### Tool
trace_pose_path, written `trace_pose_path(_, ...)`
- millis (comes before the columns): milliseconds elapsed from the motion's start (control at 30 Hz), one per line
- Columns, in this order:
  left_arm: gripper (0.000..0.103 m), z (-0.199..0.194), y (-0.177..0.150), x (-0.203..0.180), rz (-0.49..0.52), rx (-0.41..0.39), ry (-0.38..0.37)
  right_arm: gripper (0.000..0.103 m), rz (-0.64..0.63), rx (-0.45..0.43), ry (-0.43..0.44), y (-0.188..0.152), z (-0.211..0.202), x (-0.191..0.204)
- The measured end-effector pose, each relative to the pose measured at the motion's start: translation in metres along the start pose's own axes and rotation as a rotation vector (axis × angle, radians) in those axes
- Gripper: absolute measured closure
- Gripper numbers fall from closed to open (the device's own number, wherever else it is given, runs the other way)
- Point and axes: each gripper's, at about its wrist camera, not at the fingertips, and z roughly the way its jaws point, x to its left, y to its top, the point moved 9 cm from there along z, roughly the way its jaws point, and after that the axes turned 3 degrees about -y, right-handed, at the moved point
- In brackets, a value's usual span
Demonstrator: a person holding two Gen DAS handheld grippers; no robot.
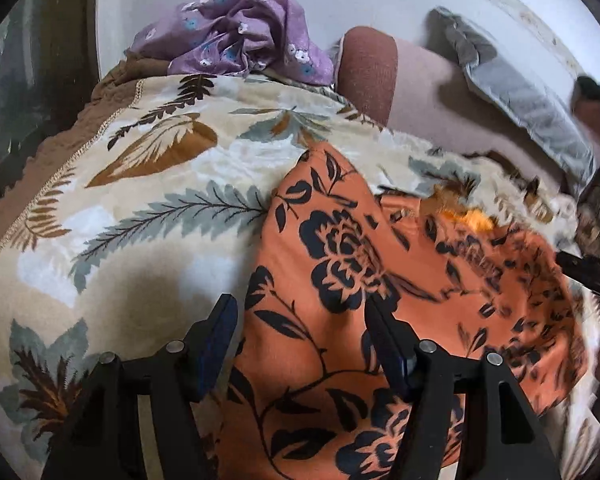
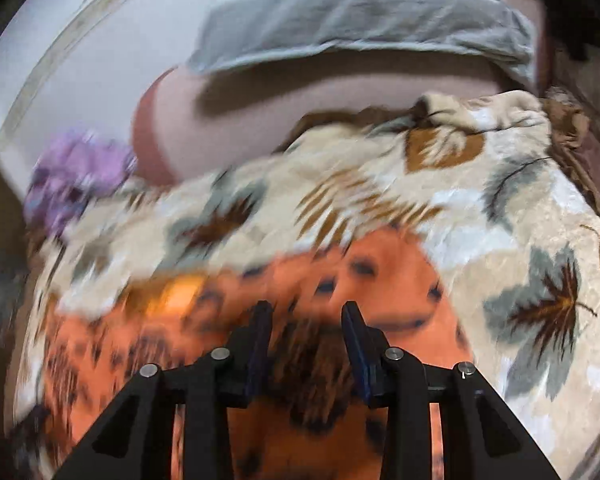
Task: Fold small clothes
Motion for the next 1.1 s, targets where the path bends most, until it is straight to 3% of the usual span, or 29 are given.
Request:
trace_pose_path(133,0.036,0.010,-0.010,0.007,0.025,0.046,0.073,0.063,-0.087,0.094,-0.117,-0.050,-0.002,-0.016)
trace_pose_path(267,0.036,0.011,-0.011,0.015,0.004,0.051,0.089,0.063,-0.072,0.140,-0.091,-0.097,-0.015,-0.036)
trace_pose_path(333,0.034,0.010,-0.011,0.018,0.038,0.040,0.145,0.063,-0.047,0.133,-0.060,-0.108,-0.026,-0.040)
trace_pose_path(433,0.034,0.011,-0.014,0.018,0.074,0.034,0.193,0.063,-0.073,0.168,-0.084,-0.119,-0.031,-0.040)
trace_pose_path(500,0.034,0.008,-0.014,0.018,0.066,0.029,0.196,0.063,-0.130,0.194,-0.126,-0.112,-0.033,-0.034)
trace_pose_path(567,0.034,0.004,-0.012,0.017,0.057,0.011,0.194,0.064,-0.113,0.181,-0.089,-0.095,-0.037,-0.024)
trace_pose_path(600,0.034,0.001,-0.010,0.016,0.054,-0.004,0.192,0.064,-0.099,0.125,-0.040,-0.076,-0.042,-0.014)
trace_pose_path(667,0.034,-0.006,-0.005,0.010,0.055,-0.044,0.163,0.062,-0.098,0.053,-0.029,-0.054,-0.048,-0.004)
trace_pose_path(800,0.034,-0.017,0.002,-0.012,0.064,-0.099,0.056,0.061,-0.108,-0.025,0.011,-0.006,-0.024,0.030)
trace_pose_path(933,0.034,-0.009,-0.005,-0.026,0.118,-0.073,0.044,0.059,-0.104,0.038,-0.045,0.008,0.026,0.044)
trace_pose_path(1033,0.034,0.007,-0.015,-0.026,0.133,-0.014,0.063,0.059,-0.067,0.160,-0.113,0.000,0.073,0.029)
trace_pose_path(1100,0.034,0.014,-0.018,-0.024,0.141,0.000,0.086,0.058,-0.037,0.127,-0.081,0.002,0.075,0.025)
